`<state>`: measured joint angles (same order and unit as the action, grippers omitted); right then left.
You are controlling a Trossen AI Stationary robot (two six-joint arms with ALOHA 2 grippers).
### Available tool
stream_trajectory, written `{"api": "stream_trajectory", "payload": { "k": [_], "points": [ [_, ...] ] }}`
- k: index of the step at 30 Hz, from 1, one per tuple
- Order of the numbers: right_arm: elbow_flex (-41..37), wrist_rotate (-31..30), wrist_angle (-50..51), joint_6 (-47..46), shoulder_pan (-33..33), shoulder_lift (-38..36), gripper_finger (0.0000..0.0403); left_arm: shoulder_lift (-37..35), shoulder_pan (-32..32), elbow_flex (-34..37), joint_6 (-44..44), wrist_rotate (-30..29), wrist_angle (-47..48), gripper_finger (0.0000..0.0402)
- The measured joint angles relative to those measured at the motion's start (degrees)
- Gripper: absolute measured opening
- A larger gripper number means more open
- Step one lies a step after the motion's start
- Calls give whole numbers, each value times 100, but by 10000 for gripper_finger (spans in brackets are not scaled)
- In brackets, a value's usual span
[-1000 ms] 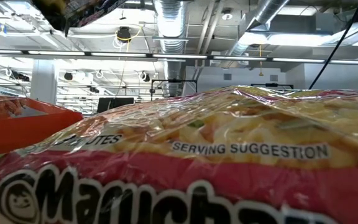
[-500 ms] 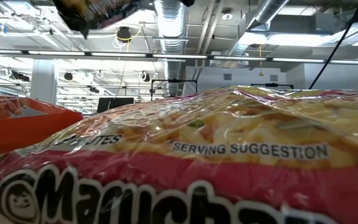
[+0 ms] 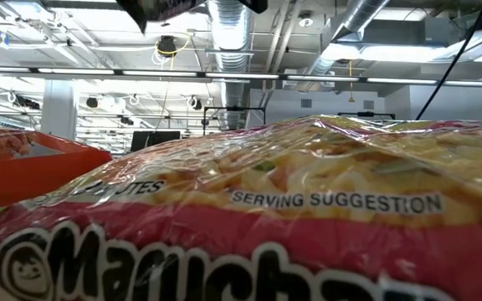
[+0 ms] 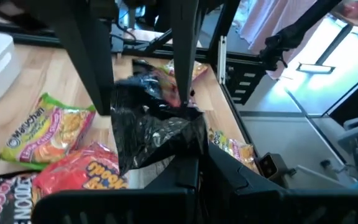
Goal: Sort Maruchan noodles
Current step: Put the black noodle pack into the middle white bin
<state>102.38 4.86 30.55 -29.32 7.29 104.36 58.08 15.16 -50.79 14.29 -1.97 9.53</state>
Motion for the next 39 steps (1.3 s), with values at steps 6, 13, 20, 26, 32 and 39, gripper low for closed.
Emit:
{"api": "stream_trajectory", "payload": {
  "k": [6,13,20,26,32,39],
  "points": [
    [1,118,50,-8,0,0,244,11,-227,-106,-115,19,23,0],
    [1,257,60,-35,2,0,241,11,-500,-106,-123,23,-16,0],
    [1,86,61,-401,-53,0,171,11,-564,-106,-125,70,-63,0],
    [1,86,71,-623,-70,-2,65,11,-564,-106,-119,2,-154,0],
    [1,86,55,-624,-66,-2,8,11,-564,-106,-159,94,-123,6],
    [1,84,65,-625,-68,-2,6,10,-654,-106,-202,579,-145,61]
  ]
}}
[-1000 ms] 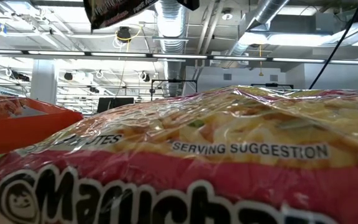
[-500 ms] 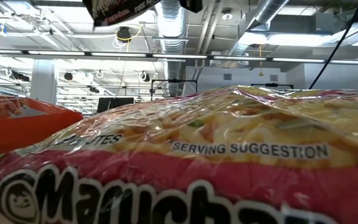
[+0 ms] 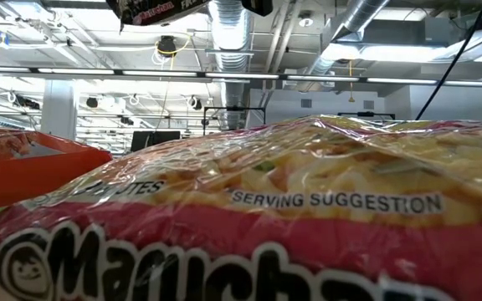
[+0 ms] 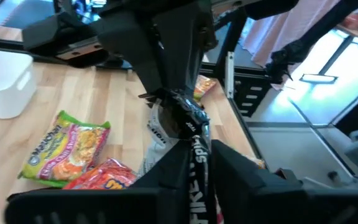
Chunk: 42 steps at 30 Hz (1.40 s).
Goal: Sort Maruchan noodles
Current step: Put the black noodle pack into the middle white bin
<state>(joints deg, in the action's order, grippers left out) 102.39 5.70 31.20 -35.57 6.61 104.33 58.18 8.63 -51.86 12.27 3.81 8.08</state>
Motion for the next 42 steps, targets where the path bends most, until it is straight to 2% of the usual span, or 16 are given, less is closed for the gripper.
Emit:
{"api": "stream_trajectory", "payload": {
  "k": [5,9,15,22,30,39,42],
  "points": [
    [0,-142,36,-2,-5,0,6,-94,-186,0,46,87,15,114],
    [4,-149,299,-2,-52,0,6,-325,-389,4,24,79,35,139],
    [4,-149,565,43,-229,0,5,-739,-758,4,-165,-221,15,146],
    [4,-82,938,727,-794,0,6,-1064,-1050,4,-451,-617,25,146],
    [4,768,955,1886,-1812,0,7,-1224,-1311,4,-470,-661,116,146],
    [4,1963,886,3162,-3018,0,8,-1205,-1683,4,-935,-1493,148,146],
    [4,2144,887,3477,-3379,0,8,-1206,-1834,4,-1016,-1591,106,146]
  ]
}}
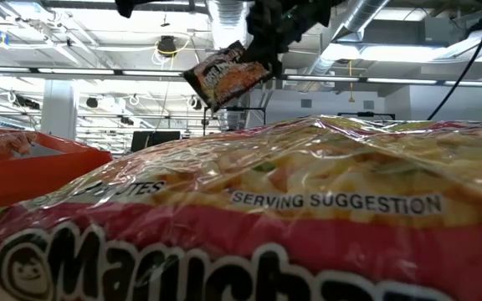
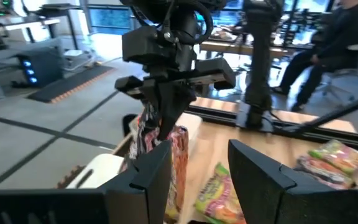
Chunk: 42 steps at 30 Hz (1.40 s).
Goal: Sort Maruchan noodles
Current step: Put the black noodle pack into the middle white bin
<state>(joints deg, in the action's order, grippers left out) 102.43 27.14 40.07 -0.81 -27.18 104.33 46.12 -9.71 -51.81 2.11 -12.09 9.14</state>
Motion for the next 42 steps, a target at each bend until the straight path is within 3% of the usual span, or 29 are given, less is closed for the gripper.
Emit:
{"api": "stream_trajectory", "payload": {
  "k": [7,19,36,42],
  "points": [
    [0,-2,-163,571,-740,0,8,-1,-351,0,0,-77,-1,146],
    [-545,2,-1551,143,-1475,-2,8,0,-859,0,46,-158,1,146],
    [-1815,-5,-2514,-71,-1602,2,8,-1,-1183,0,4,-377,71,146],
    [-2066,-338,-2724,-176,-1469,4,8,-1,-1318,0,2,-377,69,146]
  ]
}}
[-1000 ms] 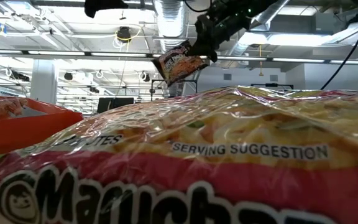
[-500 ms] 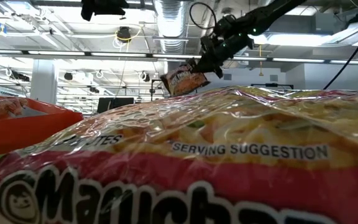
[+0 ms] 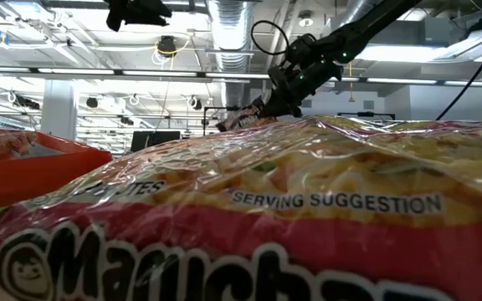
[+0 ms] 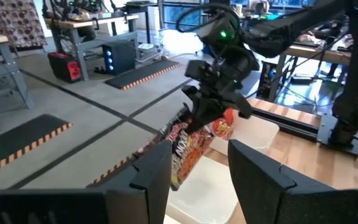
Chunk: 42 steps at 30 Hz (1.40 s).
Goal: Sort Maruchan noodles
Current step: Put the black noodle pack into the middle white bin
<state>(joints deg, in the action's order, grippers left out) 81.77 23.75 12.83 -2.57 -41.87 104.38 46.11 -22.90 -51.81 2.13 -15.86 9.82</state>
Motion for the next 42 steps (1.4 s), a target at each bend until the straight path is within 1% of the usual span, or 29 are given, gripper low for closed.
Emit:
{"api": "stream_trajectory", "payload": {
  "k": [7,11,19,21,24,26,29,32,36,42],
  "points": [
    [-169,-313,-492,-234,48,-2,8,0,-63,0,0,2,27,146],
    [-334,-449,-587,-258,61,-2,8,2,-63,1,-32,8,35,146],
    [-369,-491,-786,-300,55,11,8,0,-63,2,-151,17,31,146],
    [-362,-578,-1006,-324,112,151,9,0,-63,2,-151,17,33,146],
    [-397,-609,-847,-397,88,208,9,2,-63,2,-151,17,33,146],
    [-356,-744,-1071,-327,159,264,9,2,-63,2,-151,23,35,146],
    [-369,-746,-962,-322,116,284,9,1,-63,2,-153,22,37,146],
    [-365,-748,-1060,-305,143,340,11,0,-63,2,-151,22,93,146],
    [-371,-765,-1000,-297,149,380,23,0,-63,4,-122,22,149,146],
    [-367,-937,-1024,-204,176,376,67,2,-63,4,-120,26,146,146]
  ]
}}
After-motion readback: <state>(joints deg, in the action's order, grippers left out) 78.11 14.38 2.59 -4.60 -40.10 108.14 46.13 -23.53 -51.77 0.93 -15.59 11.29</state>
